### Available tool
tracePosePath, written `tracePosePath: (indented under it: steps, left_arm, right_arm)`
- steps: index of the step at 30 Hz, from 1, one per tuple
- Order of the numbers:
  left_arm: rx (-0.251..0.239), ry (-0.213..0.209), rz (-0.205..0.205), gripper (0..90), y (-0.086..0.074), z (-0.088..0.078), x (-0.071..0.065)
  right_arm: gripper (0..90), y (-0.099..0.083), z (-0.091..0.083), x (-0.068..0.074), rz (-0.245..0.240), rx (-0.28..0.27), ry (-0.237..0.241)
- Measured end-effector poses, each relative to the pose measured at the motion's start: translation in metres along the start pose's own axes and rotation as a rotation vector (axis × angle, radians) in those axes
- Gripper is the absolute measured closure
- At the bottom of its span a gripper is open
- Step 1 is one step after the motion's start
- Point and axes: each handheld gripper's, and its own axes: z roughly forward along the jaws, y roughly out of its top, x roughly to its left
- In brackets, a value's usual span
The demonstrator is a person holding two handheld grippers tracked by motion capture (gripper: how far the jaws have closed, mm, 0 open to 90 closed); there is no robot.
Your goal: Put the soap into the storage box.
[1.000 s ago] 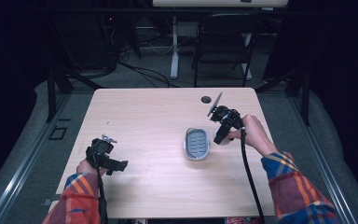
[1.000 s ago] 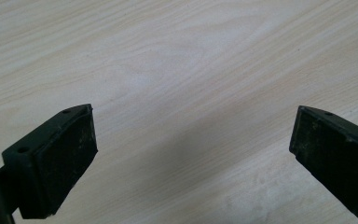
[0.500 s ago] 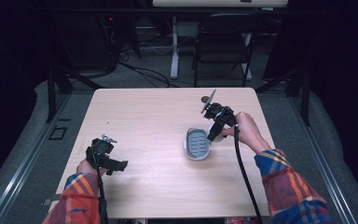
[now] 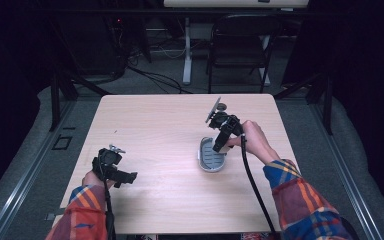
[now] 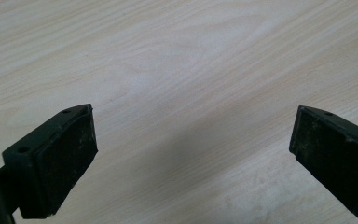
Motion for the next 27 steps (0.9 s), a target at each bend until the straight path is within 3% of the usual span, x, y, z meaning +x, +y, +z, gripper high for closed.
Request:
tracePosePath:
  steps: [14,27]
  left_arm:
    - [0.0,-0.001,0.0,0.7,0.0,0.0,0.0]
    - [0.004,-0.003,0.002,0.7,0.0,0.0,0.0]
  right_arm:
    - [22.7,0.013,0.015,0.009,-0.015,-0.002,0.044]
    - [22.6,0.013,0.028,0.011,-0.029,0.014,0.064]
